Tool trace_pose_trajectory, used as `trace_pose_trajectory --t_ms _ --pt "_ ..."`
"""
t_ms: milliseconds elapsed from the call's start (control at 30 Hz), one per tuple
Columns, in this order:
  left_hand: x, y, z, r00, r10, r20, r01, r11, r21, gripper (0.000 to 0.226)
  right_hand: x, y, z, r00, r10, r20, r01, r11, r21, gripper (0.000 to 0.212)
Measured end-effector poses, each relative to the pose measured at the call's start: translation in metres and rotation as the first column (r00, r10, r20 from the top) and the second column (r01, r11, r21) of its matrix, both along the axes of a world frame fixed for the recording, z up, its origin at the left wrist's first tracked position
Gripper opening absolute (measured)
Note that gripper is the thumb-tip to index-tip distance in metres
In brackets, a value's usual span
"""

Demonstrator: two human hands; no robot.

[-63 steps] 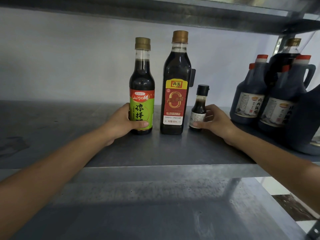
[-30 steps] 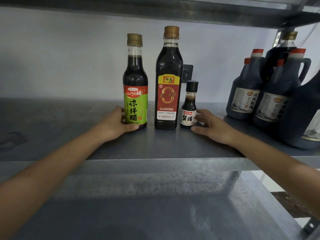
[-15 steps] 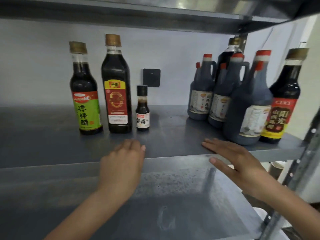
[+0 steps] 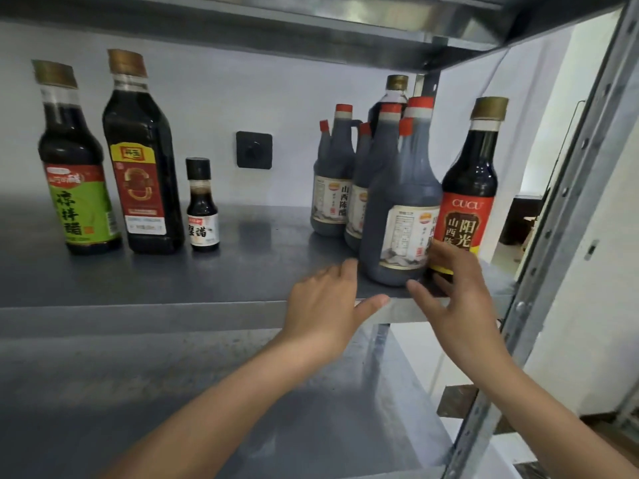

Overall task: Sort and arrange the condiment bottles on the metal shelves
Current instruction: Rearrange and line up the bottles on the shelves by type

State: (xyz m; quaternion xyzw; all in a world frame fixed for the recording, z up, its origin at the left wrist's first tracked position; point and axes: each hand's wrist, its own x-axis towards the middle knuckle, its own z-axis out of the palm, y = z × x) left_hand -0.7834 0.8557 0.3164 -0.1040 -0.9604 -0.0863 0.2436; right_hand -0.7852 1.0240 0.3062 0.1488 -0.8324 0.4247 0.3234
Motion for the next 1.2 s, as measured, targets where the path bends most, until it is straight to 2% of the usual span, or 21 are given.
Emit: trace_pose_trajectory --t_ms 67,100,167,200,267,367,433,600,700,833,933,1033,1200 --pt "-0.01 0.005 0.003 0.998 -0.063 0.027 0.058 0.987 0.151 0.07 -0.006 -0.003 -0.002 0.999 0.037 0.002 -0.037 0.998 -0.051 0.059" --pt "-0.015 0.006 0.005 0.988 -0.137 0.072 0.111 0.952 0.285 0.076 -0.008 -0.005 -0.003 0.998 0.056 0.003 -0.055 0.995 -0.082 0.059" --pt "-0.029 0.007 0.009 0.935 -0.345 0.086 0.226 0.763 0.606 0.086 -0.009 -0.007 -0.001 0.996 0.084 0.005 -0.082 0.984 -0.157 0.055" --pt "-0.032 0.007 0.013 0.909 -0.411 0.069 0.244 0.66 0.711 0.09 -0.008 -0.008 0.002 0.995 0.1 0.011 -0.095 0.975 -0.201 0.05" --pt "-0.041 0.006 0.018 0.885 -0.459 0.074 0.216 0.547 0.809 0.095 -0.009 -0.009 0.01 0.991 0.132 0.029 -0.121 0.959 -0.256 0.042" --pt "-0.048 0.003 0.021 0.884 -0.463 0.065 0.189 0.48 0.857 0.105 -0.009 -0.012 0.015 0.985 0.172 0.029 -0.158 0.953 -0.257 0.034" --pt "-0.048 -0.006 0.021 0.886 -0.464 0.026 0.197 0.426 0.883 0.101 -0.009 -0.018 0.017 0.979 0.202 0.029 -0.187 0.947 -0.262 0.033" --pt "-0.038 -0.049 0.028 0.865 -0.501 0.026 0.241 0.461 0.854 0.076 -0.007 -0.044 0.023 0.937 0.338 0.083 -0.292 0.894 -0.34 0.031" --pt "-0.029 -0.082 0.03 0.863 -0.503 0.041 0.234 0.469 0.851 0.054 -0.009 -0.069 0.024 0.91 0.401 0.105 -0.337 0.863 -0.377 0.031" --pt "-0.015 -0.131 0.032 0.872 -0.483 0.084 0.203 0.511 0.835 0.071 -0.011 -0.114 0.027 0.869 0.487 0.089 -0.412 0.811 -0.414 0.031" --pt "-0.003 -0.166 0.035 0.882 -0.461 0.094 0.183 0.52 0.834 0.066 -0.011 -0.146 0.027 0.827 0.558 0.069 -0.487 0.771 -0.411 0.032" --pt "0.006 -0.206 0.035 0.901 -0.419 0.115 0.146 0.541 0.828 0.076 -0.011 -0.182 0.028 0.794 0.606 0.05 -0.534 0.734 -0.419 0.029" --pt "0.012 -0.256 0.038 0.899 -0.413 0.144 0.115 0.54 0.834 0.069 -0.011 -0.227 0.03 0.767 0.638 0.069 -0.579 0.734 -0.355 0.032"
